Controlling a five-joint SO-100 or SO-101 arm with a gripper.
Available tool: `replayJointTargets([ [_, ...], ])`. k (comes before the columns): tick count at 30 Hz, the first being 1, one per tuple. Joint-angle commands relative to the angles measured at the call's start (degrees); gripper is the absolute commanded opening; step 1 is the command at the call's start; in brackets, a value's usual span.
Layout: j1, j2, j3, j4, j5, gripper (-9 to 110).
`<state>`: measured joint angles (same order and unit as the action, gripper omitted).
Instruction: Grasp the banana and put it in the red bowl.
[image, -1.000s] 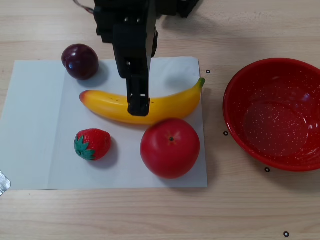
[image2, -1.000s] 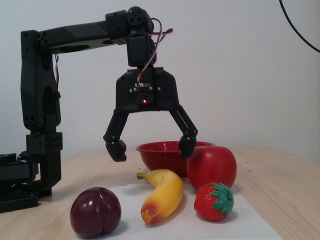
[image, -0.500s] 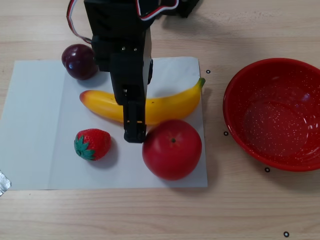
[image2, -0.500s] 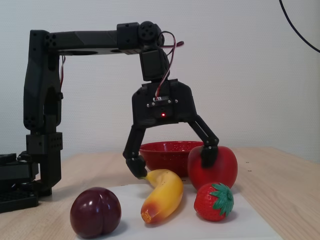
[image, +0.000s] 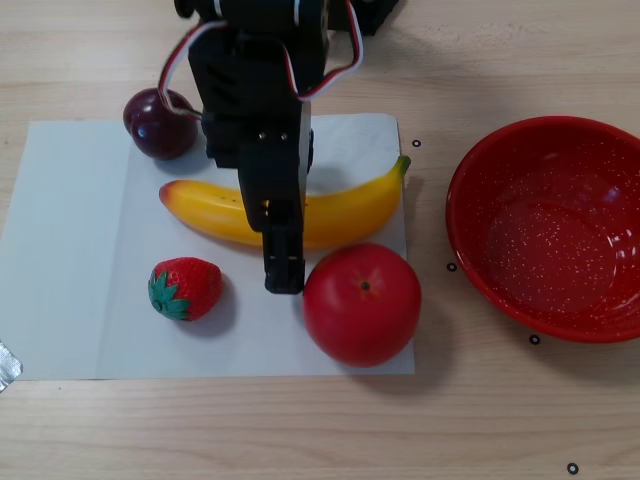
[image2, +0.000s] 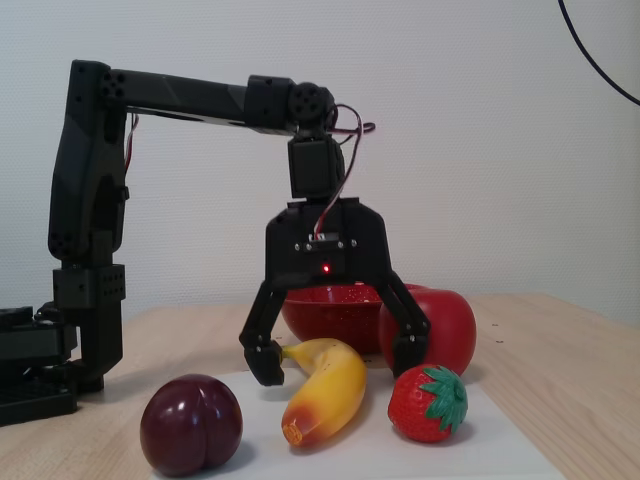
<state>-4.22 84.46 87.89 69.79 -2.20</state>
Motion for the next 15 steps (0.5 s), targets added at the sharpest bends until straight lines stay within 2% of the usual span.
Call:
replayJointTargets([
  [1, 1.41, 2.46, -1.32, -2.11, 0.35, 69],
  [9, 1.76, 0.88, -0.44, -3.34, 0.0, 69],
  [15, 1.76, 0.62, 0.44, -4.13, -0.62, 63],
])
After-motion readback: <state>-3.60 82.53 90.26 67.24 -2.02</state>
